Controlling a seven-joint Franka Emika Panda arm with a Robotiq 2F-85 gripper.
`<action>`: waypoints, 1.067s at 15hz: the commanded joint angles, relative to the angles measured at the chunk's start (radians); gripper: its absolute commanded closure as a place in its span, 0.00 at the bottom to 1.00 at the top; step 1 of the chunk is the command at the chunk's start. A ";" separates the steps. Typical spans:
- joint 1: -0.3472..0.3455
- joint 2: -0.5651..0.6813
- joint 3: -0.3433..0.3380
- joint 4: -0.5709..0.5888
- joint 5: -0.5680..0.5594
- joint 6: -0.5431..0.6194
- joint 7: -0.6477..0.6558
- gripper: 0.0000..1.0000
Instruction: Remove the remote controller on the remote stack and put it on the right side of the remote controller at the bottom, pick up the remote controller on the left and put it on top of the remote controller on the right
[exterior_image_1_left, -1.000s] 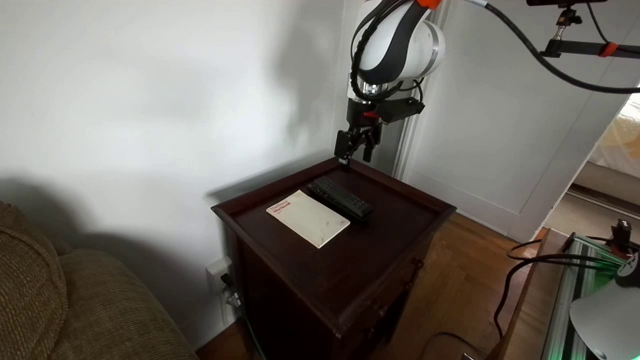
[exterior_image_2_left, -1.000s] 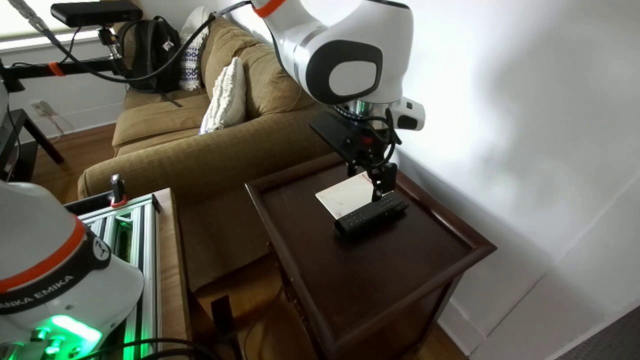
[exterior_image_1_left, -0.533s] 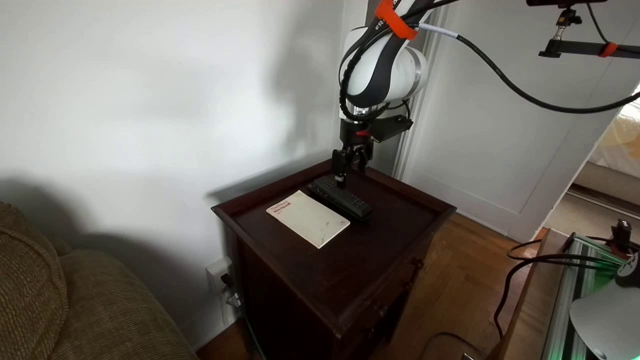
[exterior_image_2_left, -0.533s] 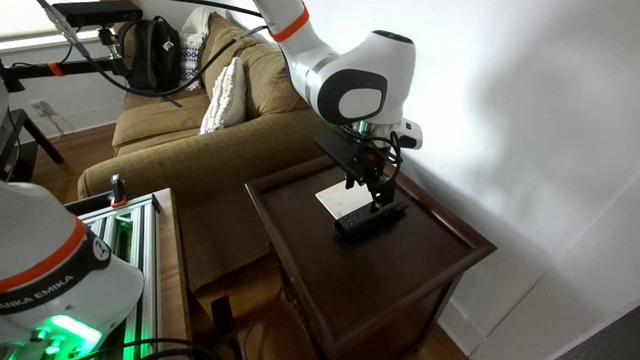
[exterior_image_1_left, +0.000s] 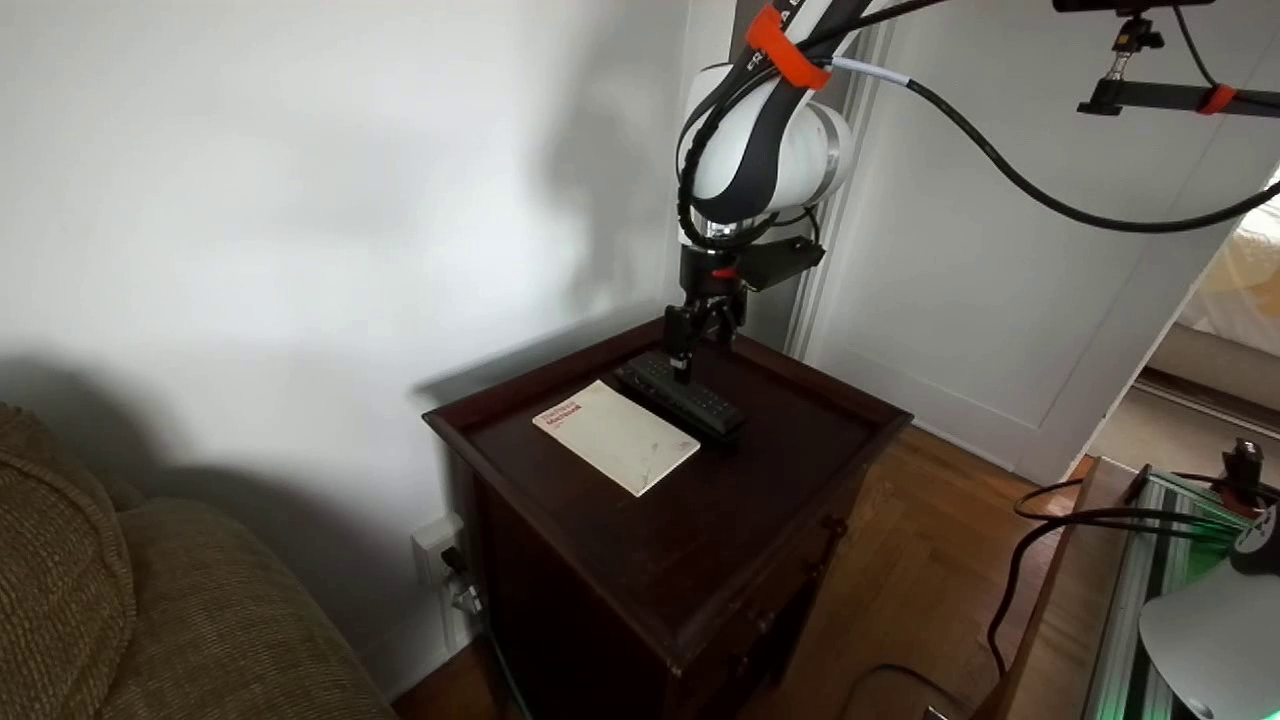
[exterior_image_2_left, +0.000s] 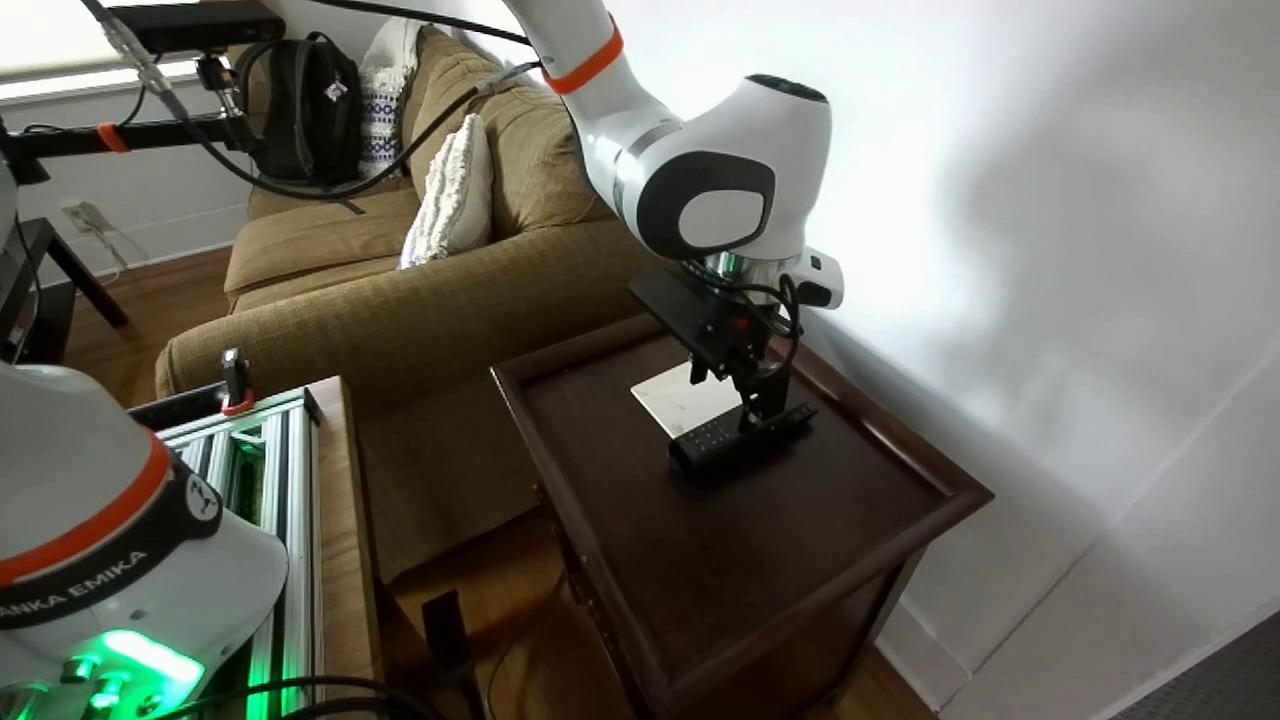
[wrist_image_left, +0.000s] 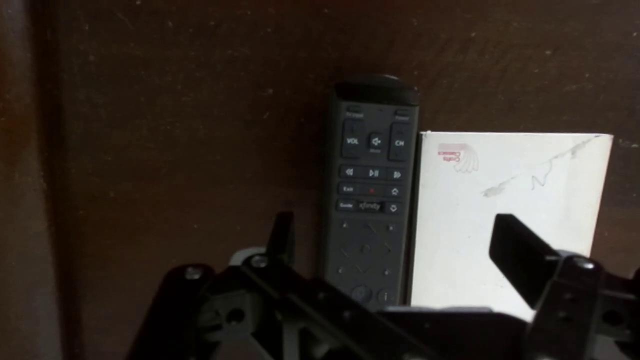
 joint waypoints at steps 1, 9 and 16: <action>-0.009 0.067 0.007 0.033 0.009 0.046 0.009 0.00; -0.013 0.152 0.011 0.080 0.006 0.131 0.010 0.02; -0.010 0.178 0.008 0.109 -0.001 0.146 0.014 0.63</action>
